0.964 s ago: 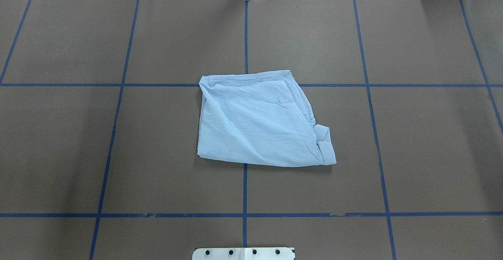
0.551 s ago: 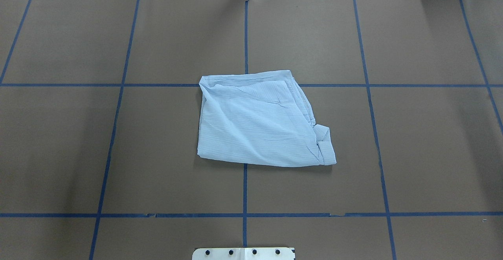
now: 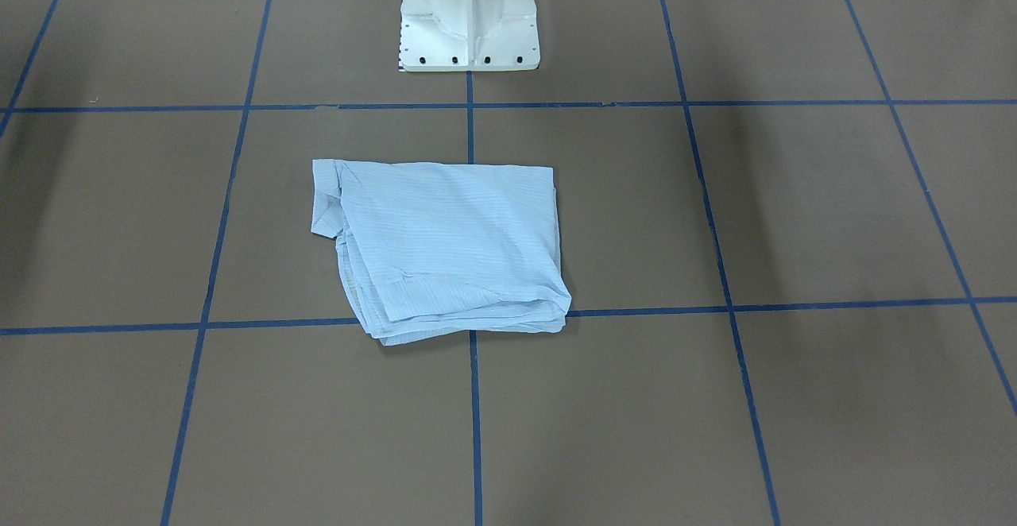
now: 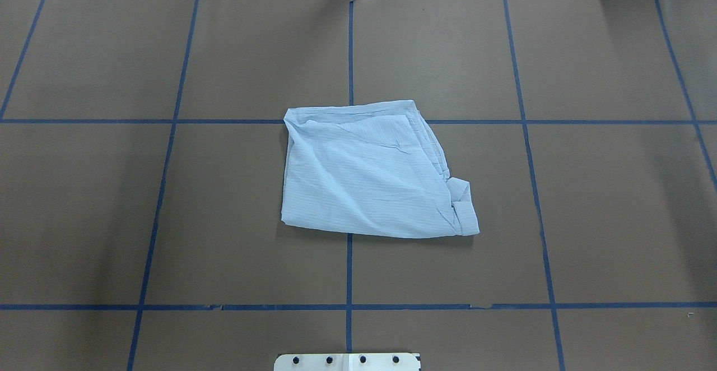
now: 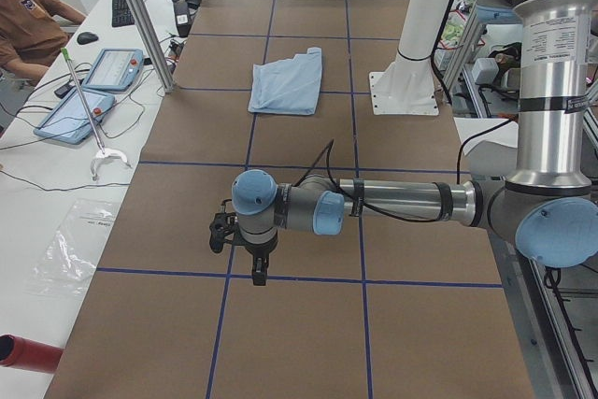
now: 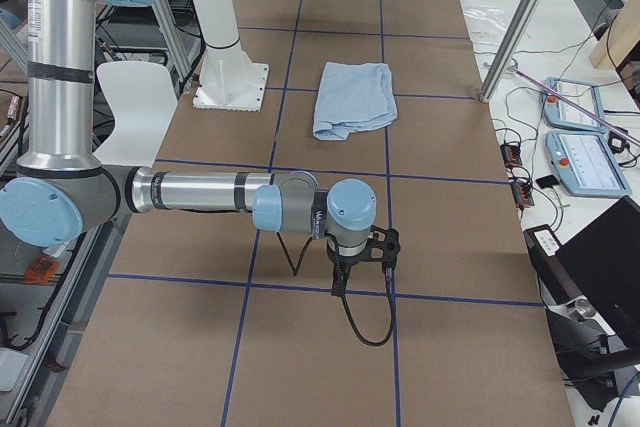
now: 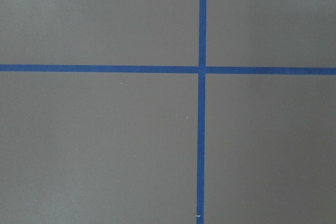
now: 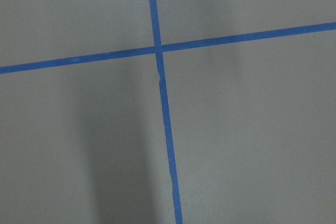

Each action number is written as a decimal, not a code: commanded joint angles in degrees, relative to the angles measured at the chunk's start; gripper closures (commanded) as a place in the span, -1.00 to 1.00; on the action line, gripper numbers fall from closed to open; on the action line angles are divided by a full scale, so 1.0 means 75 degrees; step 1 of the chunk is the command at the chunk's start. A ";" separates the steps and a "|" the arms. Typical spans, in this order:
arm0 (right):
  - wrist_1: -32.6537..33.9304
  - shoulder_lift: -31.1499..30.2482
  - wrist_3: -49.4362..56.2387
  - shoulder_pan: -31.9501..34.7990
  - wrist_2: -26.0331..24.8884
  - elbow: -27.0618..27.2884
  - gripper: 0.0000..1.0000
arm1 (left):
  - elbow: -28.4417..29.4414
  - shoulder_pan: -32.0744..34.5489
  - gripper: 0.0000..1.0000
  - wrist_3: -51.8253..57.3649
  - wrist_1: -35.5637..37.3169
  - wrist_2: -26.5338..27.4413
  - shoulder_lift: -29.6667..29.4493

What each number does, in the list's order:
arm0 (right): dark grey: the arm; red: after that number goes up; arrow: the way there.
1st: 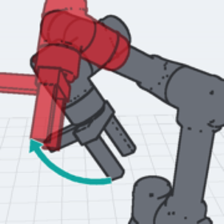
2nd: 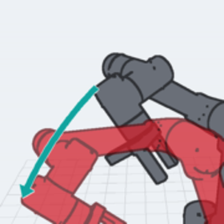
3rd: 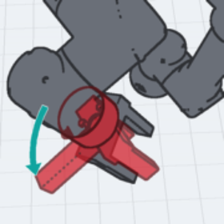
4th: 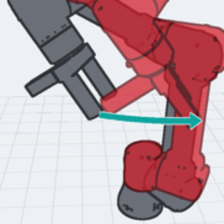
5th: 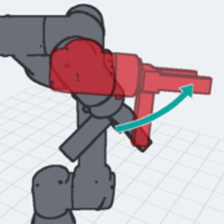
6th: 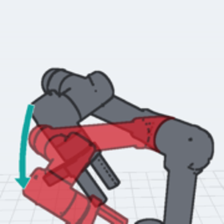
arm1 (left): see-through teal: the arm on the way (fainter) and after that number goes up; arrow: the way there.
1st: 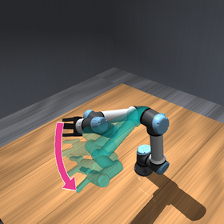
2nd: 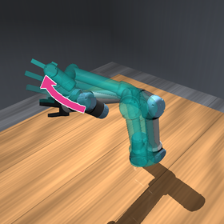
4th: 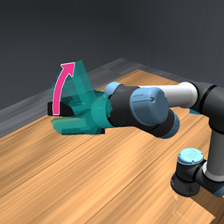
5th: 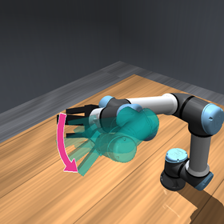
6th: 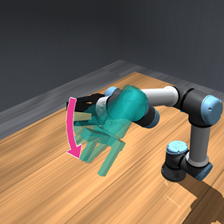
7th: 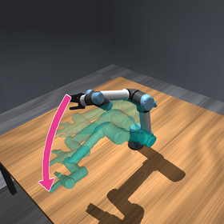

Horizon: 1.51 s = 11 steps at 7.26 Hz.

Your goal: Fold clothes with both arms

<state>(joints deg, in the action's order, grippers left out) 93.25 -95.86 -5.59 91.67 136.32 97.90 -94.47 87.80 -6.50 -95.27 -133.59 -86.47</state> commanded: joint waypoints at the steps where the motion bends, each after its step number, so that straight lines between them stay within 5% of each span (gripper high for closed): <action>1: 0.0000 0.0008 -0.0005 0.0000 -0.0035 -0.0010 -1.00 | -0.0002 0.0000 -0.99 -0.0012 0.0000 0.0000 -0.0025; 11: -0.0023 0.0031 0.0148 0.0000 -0.0386 -0.0022 -1.00 | -0.0002 0.0000 -0.99 -0.0012 0.0000 -0.0012 -0.0060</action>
<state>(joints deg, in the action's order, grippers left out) 93.11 -95.62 -4.47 91.67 133.40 97.77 -94.48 87.80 -6.59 -95.27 -133.67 -86.85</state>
